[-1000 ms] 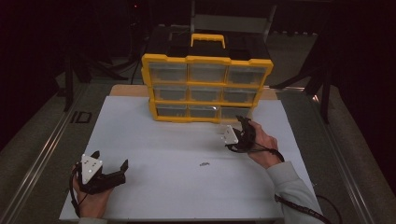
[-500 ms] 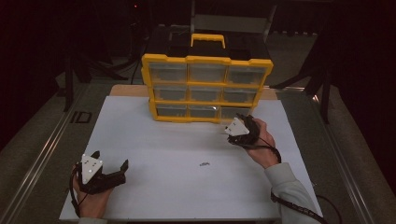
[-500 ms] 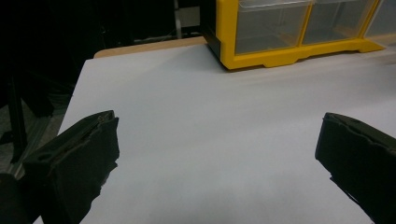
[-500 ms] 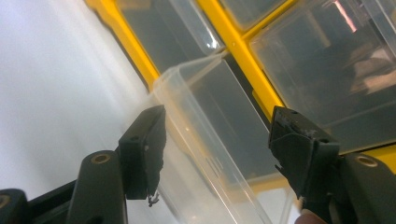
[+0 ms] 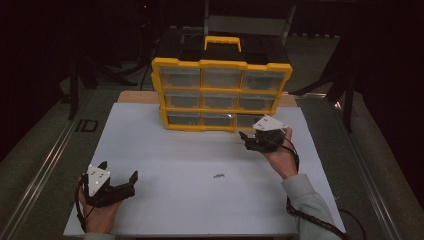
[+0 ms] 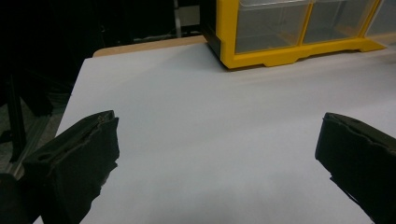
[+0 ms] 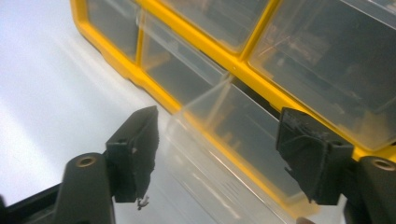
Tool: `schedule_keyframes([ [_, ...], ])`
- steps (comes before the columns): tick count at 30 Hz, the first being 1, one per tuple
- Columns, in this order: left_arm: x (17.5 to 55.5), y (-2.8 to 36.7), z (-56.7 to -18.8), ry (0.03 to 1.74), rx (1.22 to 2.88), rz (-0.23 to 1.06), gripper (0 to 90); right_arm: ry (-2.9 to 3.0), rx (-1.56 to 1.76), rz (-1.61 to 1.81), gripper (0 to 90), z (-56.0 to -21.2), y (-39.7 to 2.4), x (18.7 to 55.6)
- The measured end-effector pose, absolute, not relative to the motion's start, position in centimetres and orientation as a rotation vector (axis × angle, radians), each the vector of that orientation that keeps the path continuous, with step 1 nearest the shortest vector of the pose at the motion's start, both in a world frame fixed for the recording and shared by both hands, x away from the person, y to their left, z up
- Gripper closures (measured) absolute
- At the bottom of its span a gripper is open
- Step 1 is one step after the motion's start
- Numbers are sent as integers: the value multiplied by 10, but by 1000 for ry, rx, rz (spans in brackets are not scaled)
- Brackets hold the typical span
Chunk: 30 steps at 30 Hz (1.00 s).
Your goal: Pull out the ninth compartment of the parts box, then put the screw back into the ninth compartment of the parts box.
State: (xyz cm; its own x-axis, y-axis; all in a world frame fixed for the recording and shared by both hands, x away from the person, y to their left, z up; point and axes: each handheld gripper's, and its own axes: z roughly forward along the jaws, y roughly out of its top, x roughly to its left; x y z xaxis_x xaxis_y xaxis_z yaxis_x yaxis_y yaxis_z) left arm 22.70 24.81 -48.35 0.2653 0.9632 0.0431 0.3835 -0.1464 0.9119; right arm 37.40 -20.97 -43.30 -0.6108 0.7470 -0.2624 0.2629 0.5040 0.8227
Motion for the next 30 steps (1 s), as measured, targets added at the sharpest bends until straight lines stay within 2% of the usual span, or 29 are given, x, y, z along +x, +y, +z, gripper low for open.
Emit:
schedule_keyframes([
  [9, 227, 249, -484, 1249, 1687, 859, 3, 2141, 957, 1231, 232, -428, -220, 381],
  [16, 227, 248, -484, 1249, 1689, 859, 3, 2163, 997, 1271, 146, -427, -223, 383],
  [30, 227, 248, -483, 1250, 1691, 859, 3, 2211, 998, 1250, 144, -424, -219, 382],
])
